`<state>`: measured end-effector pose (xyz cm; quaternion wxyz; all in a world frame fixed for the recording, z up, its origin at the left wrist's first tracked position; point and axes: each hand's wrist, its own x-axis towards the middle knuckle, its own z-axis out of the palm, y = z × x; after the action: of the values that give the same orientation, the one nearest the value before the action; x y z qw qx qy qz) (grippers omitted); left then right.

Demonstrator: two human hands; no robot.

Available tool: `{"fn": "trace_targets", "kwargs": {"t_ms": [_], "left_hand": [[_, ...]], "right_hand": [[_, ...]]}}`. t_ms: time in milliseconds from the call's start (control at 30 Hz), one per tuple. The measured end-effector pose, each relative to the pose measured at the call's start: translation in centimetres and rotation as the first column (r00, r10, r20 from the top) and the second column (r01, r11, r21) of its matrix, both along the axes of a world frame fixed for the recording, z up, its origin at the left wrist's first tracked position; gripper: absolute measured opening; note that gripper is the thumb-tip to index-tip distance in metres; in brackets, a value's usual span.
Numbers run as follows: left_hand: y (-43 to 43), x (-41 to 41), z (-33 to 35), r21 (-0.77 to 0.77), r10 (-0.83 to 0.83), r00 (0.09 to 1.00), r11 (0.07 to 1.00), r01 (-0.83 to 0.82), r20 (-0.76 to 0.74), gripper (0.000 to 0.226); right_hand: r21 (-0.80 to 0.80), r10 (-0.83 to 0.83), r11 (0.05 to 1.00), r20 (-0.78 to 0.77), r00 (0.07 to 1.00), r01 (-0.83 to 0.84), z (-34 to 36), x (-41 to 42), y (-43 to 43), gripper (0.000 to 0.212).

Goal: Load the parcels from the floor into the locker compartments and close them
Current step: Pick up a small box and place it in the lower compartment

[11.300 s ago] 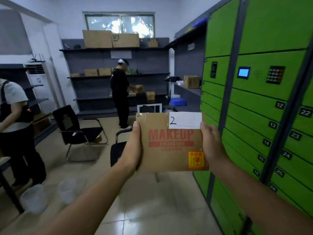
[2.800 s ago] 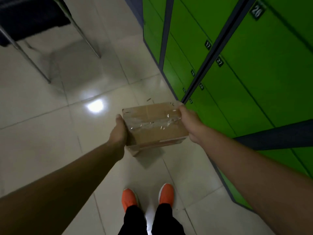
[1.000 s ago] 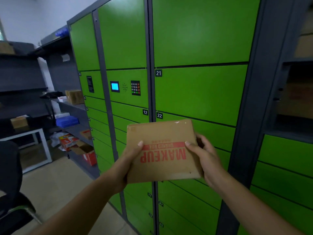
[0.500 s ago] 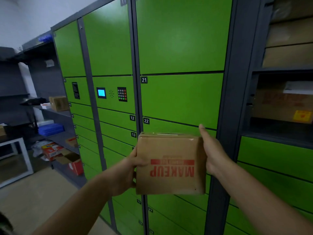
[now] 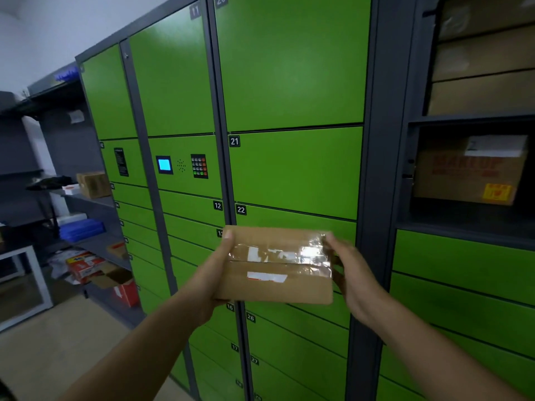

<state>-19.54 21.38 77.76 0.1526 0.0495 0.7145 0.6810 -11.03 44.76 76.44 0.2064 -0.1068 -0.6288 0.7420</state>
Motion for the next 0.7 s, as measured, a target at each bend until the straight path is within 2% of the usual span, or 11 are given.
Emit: {"fn": "trace_targets", "kwargs": {"t_ms": [67,100,167,233,300,367,433,500,600,700], "left_hand": [[0.4,0.4,-0.4,0.008,-0.055,0.989,0.998,0.056,-0.135,0.066],[0.4,0.5,-0.6,0.006,-0.086,0.981,0.996,0.089,-0.175,0.062],[0.1,0.7,-0.6,0.025,-0.167,0.965,0.984,0.175,-0.201,0.054],[-0.6,0.9,-0.3,0.141,-0.222,0.967,0.961,0.239,-0.126,0.056],[-0.7,1.2,0.6,0.265,-0.261,0.961,0.924,0.275,-0.088,0.057],[0.1,1.5,1.5,0.300,-0.192,0.978,0.931,0.208,-0.083,0.046],[1.3,1.9,2.0,0.279,-0.063,0.996,0.957,0.078,-0.064,0.058],[2.3,2.3,2.3,0.215,0.011,0.997,0.977,0.007,-0.082,0.060],[3.3,2.3,2.5,0.146,0.016,0.983,0.989,0.011,-0.185,0.058],[4.4,2.3,3.1,0.116,-0.014,0.969,0.992,0.044,-0.248,0.059]], "right_hand": [[-0.028,0.040,0.999,0.155,0.987,-0.037,1.4,0.2,-0.5,0.052],[-0.042,0.056,0.998,0.183,0.982,-0.050,1.9,0.3,-0.5,0.053],[-0.027,-0.005,1.000,0.148,0.989,0.009,2.1,0.5,-0.2,0.044],[0.005,-0.110,0.994,0.080,0.991,0.110,1.7,0.6,0.6,0.033],[-0.062,-0.131,0.989,0.013,0.991,0.132,1.5,1.1,1.2,0.031],[-0.149,-0.098,0.985,-0.087,0.991,0.084,1.4,1.5,1.3,0.038],[-0.176,-0.068,0.984,-0.165,0.984,0.038,1.4,1.7,1.3,0.051],[-0.184,-0.056,0.983,-0.174,0.983,0.023,1.5,1.7,1.4,0.054],[-0.034,-0.074,0.997,-0.072,0.995,0.071,1.7,2.2,1.3,0.026],[0.087,-0.156,0.983,-0.046,0.987,0.160,2.2,3.3,1.3,0.028]]}}
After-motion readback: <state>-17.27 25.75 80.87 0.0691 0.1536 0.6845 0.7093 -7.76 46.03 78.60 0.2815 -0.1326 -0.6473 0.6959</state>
